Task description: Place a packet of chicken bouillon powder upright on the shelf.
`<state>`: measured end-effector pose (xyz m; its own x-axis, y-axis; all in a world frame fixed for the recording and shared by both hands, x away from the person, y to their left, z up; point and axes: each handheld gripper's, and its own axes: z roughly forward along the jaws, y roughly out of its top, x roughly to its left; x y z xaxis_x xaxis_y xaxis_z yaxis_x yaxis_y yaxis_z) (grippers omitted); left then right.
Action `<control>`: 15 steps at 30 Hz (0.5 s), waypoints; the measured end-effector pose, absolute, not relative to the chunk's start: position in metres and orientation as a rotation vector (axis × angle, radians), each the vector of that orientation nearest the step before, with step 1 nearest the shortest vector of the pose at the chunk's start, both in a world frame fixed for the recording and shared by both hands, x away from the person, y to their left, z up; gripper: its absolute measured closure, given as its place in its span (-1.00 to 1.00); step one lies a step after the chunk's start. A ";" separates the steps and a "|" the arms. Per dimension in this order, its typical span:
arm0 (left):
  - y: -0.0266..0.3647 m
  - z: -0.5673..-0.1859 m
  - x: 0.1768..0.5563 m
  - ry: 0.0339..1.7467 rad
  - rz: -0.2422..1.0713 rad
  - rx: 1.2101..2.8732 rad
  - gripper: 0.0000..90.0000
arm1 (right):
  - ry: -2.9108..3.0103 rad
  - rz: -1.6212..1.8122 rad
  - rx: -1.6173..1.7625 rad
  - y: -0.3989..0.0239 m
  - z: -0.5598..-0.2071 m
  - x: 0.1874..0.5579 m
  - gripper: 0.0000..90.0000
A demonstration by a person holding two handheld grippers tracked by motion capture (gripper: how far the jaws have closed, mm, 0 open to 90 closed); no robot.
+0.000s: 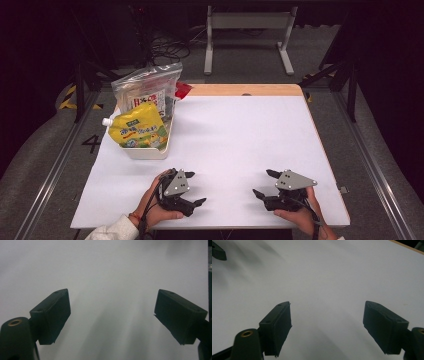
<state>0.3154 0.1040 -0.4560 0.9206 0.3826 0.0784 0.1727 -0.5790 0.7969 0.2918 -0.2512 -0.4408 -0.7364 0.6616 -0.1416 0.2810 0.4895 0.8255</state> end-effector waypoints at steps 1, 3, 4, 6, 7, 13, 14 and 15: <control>0.104 -0.457 0.317 0.399 0.291 2.192 -0.70 | 2.294 1.152 0.782 -0.251 -0.441 0.292 -0.51; 0.105 -0.457 0.317 0.403 0.296 2.191 -0.71 | 2.295 1.150 0.782 -0.251 -0.441 0.291 -0.51; 0.106 -0.458 0.317 0.401 0.293 2.193 -0.71 | 2.295 1.146 0.783 -0.251 -0.441 0.291 -0.51; 0.107 -0.458 0.317 0.395 0.293 2.195 -0.71 | 2.294 1.137 0.784 -0.250 -0.442 0.291 -0.52; 0.107 -0.458 0.317 0.394 0.300 2.196 -0.72 | 2.294 1.135 0.782 -0.249 -0.442 0.291 -0.52; 0.109 -0.457 0.316 0.406 0.297 2.182 -0.72 | 2.288 1.135 0.778 -0.246 -0.441 0.289 -0.53; 0.109 -0.457 0.316 0.406 0.298 2.183 -0.72 | 2.289 1.135 0.779 -0.246 -0.441 0.290 -0.53; 0.109 -0.457 0.316 0.407 0.300 2.184 -0.72 | 2.289 1.134 0.780 -0.246 -0.441 0.290 -0.53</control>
<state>0.3161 0.1092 -0.4566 0.9174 0.3920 0.0691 0.1824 -0.5681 0.8025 0.2898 -0.2460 -0.4411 -0.7302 0.6656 -0.1543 0.2806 0.4980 0.8205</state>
